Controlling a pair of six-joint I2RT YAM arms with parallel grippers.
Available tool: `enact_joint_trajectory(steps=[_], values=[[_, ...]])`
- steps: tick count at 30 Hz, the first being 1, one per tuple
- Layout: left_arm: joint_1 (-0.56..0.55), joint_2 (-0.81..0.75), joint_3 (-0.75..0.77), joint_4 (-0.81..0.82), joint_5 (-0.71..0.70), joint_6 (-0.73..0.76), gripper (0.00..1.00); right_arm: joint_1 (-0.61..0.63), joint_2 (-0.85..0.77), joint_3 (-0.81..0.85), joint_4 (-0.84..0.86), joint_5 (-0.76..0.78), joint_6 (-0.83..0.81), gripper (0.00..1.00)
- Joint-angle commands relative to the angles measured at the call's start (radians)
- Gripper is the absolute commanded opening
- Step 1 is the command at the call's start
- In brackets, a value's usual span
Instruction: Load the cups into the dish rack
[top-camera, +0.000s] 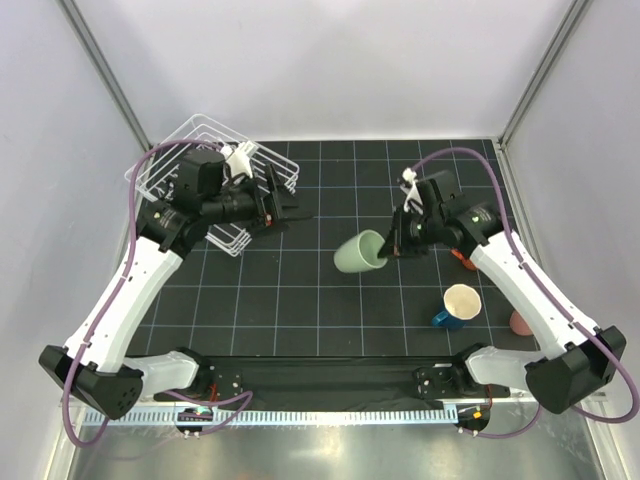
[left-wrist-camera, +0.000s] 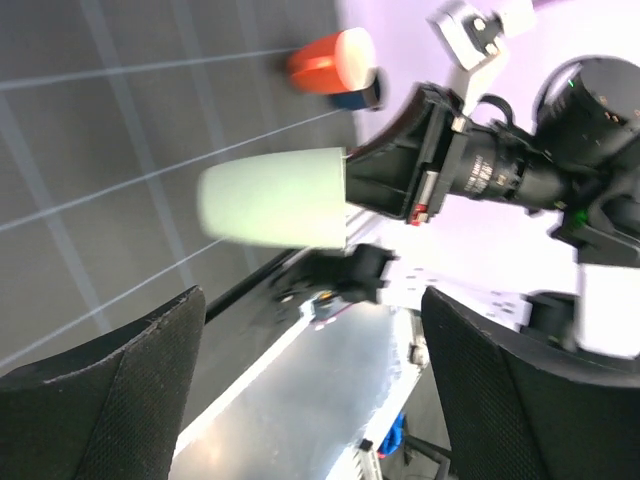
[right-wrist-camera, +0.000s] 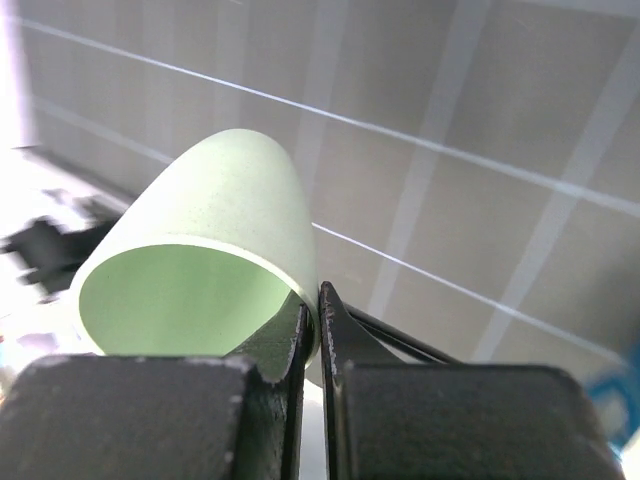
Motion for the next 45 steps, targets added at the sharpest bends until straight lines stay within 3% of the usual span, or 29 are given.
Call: enact_joint_trajectory(steps=[1, 8, 15, 30, 40, 45], values=[[0.0, -0.037, -0.011, 0.207, 0.121, -0.044, 0.86, -0.003, 0.04, 0.127, 0.103, -0.207, 0.041, 0.04], [-0.002, -0.113, -0.09, 0.409, 0.204, -0.088, 0.92, -0.018, 0.063, 0.178, 0.327, -0.541, 0.213, 0.04], [0.0, -0.198, -0.153, 0.512, 0.221, -0.094, 0.95, -0.019, 0.043, 0.151, 0.6, -0.694, 0.425, 0.04], [0.0, -0.284, -0.162, 0.435, 0.072, -0.035, 1.0, -0.015, -0.01, 0.115, 0.7, -0.774, 0.518, 0.04], [0.0, -0.275, -0.244, 0.6, 0.23, -0.165, 1.0, -0.011, 0.013, 0.055, 0.913, -0.764, 0.656, 0.04], [0.0, -0.275, -0.271, 0.672, 0.244, -0.229, 0.96, -0.003, 0.051, 0.033, 1.036, -0.766, 0.716, 0.04]])
